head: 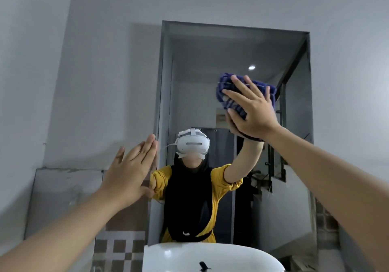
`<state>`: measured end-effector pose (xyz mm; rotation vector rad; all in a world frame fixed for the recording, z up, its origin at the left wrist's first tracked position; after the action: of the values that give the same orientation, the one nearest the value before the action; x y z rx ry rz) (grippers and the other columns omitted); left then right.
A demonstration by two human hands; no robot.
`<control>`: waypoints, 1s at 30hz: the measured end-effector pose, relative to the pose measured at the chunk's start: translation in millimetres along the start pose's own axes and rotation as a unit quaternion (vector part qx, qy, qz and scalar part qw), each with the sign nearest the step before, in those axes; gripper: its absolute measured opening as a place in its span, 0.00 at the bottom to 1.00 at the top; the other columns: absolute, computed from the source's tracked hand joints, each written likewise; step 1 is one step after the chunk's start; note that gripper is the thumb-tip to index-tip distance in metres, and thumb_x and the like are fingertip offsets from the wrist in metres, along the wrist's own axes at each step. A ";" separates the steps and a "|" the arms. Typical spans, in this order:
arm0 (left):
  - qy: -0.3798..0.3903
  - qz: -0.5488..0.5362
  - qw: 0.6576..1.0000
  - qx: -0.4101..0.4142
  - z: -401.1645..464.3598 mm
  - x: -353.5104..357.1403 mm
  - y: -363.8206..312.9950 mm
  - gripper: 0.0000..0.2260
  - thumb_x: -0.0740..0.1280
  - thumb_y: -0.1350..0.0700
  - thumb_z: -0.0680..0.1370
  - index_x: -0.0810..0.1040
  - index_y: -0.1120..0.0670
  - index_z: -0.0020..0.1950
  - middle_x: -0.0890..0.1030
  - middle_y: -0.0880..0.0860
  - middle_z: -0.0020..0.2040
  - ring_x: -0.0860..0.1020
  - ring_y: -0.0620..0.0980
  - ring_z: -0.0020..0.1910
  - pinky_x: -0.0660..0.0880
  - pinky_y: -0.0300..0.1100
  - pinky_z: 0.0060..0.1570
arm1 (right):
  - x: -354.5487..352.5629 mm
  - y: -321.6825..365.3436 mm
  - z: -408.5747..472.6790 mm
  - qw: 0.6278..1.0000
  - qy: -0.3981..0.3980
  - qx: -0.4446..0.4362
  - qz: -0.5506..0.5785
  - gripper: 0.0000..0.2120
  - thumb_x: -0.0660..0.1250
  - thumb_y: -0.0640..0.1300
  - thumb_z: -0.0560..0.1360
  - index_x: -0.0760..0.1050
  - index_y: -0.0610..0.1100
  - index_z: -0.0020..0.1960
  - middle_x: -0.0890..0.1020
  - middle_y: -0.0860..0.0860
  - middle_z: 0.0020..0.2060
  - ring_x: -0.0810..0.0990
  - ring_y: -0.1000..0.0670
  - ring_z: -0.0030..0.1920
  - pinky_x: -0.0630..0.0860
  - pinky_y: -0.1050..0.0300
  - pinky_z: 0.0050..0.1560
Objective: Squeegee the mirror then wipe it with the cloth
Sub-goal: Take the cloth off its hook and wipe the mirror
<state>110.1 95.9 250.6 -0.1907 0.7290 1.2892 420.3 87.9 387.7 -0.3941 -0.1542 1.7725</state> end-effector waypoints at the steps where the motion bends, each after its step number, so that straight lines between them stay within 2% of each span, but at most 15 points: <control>1: -0.001 0.009 1.000 -0.002 0.0 0.8 -0.2 0.57 0.72 0.38 0.63 0.31 0.52 0.72 0.31 0.48 0.74 0.38 0.47 0.73 0.46 0.56 0.71 | -5.1 -17.8 -9.5 0.999 -0.013 0.033 -0.010 0.24 0.60 0.54 0.75 0.67 0.56 0.71 0.60 0.55 0.76 0.53 0.46 0.77 0.47 0.27 0.70; 4: 0.002 0.017 1.000 -0.012 -0.6 -0.3 -2.1 0.58 0.72 0.38 0.63 0.30 0.53 0.72 0.31 0.48 0.73 0.40 0.49 0.74 0.47 0.56 0.71 | -17.4 -62.3 -40.7 0.987 -0.062 0.143 -0.029 0.24 0.58 0.54 0.75 0.67 0.54 0.71 0.60 0.53 0.76 0.54 0.45 0.77 0.48 0.31 0.72; 7: 0.005 0.014 1.000 -0.020 -0.3 -3.1 -5.4 0.58 0.71 0.37 0.64 0.28 0.54 0.70 0.29 0.48 0.72 0.42 0.50 0.75 0.47 0.56 0.71 | -21.9 -75.0 -62.9 0.956 -0.111 0.270 0.003 0.24 0.58 0.53 0.75 0.66 0.55 0.70 0.60 0.52 0.76 0.55 0.45 0.77 0.51 0.34 0.73; 11: 0.004 0.015 1.000 -0.022 -1.7 -4.7 -6.7 0.59 0.74 0.38 0.61 0.32 0.54 0.72 0.33 0.49 0.74 0.48 0.52 0.76 0.50 0.57 0.71 | -8.4 -43.1 -66.2 0.890 -0.134 0.435 0.028 0.24 0.59 0.51 0.76 0.63 0.56 0.72 0.56 0.53 0.78 0.52 0.44 0.77 0.48 0.29 0.72; 14: 0.002 0.010 1.000 -0.021 -2.2 -3.0 -6.5 0.58 0.74 0.39 0.62 0.32 0.53 0.73 0.34 0.48 0.75 0.47 0.52 0.76 0.49 0.58 0.71 | 7.9 -3.6 -58.7 0.864 -0.130 0.484 0.046 0.25 0.58 0.52 0.76 0.61 0.56 0.73 0.52 0.53 0.78 0.48 0.44 0.78 0.44 0.26 0.70; 17: -0.004 -0.004 1.000 -0.021 -5.6 0.9 -7.5 0.53 0.72 0.42 0.67 0.33 0.51 0.73 0.35 0.47 0.75 0.46 0.50 0.76 0.47 0.56 0.71 | 25.5 45.8 -44.6 0.877 -0.128 0.458 0.063 0.25 0.58 0.53 0.76 0.61 0.57 0.73 0.51 0.53 0.78 0.46 0.44 0.78 0.41 0.26 0.69; 20: -0.030 0.005 0.999 -0.008 -20.7 4.8 -8.2 0.47 0.74 0.45 0.66 0.48 0.53 0.75 0.50 0.51 0.76 0.59 0.54 0.73 0.57 0.59 0.67 | 42.6 98.8 -23.5 0.899 -0.120 0.413 0.082 0.25 0.58 0.54 0.77 0.61 0.58 0.73 0.51 0.53 0.78 0.45 0.45 0.78 0.40 0.26 0.68; 22: -0.054 -0.005 0.998 0.010 -33.3 11.8 -7.8 0.45 0.76 0.44 0.63 0.60 0.56 0.73 0.62 0.54 0.74 0.68 0.57 0.69 0.64 0.61 0.62 | 53.0 130.3 -9.0 0.915 -0.109 0.378 0.092 0.25 0.58 0.54 0.77 0.61 0.57 0.74 0.51 0.53 0.78 0.45 0.44 0.78 0.40 0.26 0.68; 23: -0.055 -0.009 0.998 0.020 -39.5 15.9 -8.2 0.44 0.76 0.42 0.62 0.62 0.57 0.72 0.65 0.54 0.72 0.70 0.57 0.67 0.66 0.60 0.61 | 58.2 144.8 -2.4 0.923 -0.102 0.359 0.094 0.25 0.58 0.54 0.77 0.61 0.57 0.73 0.51 0.53 0.78 0.45 0.44 0.78 0.41 0.26 0.68; 26: -0.025 -0.001 0.999 0.032 -56.2 29.5 -10.5 0.48 0.75 0.37 0.58 0.63 0.57 0.72 0.66 0.54 0.72 0.71 0.56 0.66 0.64 0.56 0.62 | 72.3 184.1 10.1 0.952 -0.076 0.281 0.093 0.26 0.59 0.53 0.75 0.63 0.57 0.73 0.54 0.52 0.78 0.47 0.43 0.78 0.41 0.26 0.67; 30: 0.008 -0.015 1.000 0.011 -67.9 44.9 -14.4 0.55 0.76 0.35 0.52 0.62 0.57 0.73 0.66 0.55 0.72 0.71 0.56 0.66 0.65 0.56 0.60 | 85.2 210.3 3.8 0.988 -0.047 0.121 0.084 0.25 0.63 0.50 0.72 0.69 0.55 0.70 0.61 0.51 0.76 0.54 0.42 0.77 0.43 0.25 0.67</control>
<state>101.4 92.6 168.5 -0.1941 0.7500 1.2514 209.4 120.0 310.1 -0.1514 0.0305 1.9513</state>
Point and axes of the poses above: each hand's wrist, its own z-axis towards the middle knuckle, its own x-axis out of the palm, y = z × x, the point moved 1 cm from there along z, towards the middle knuckle
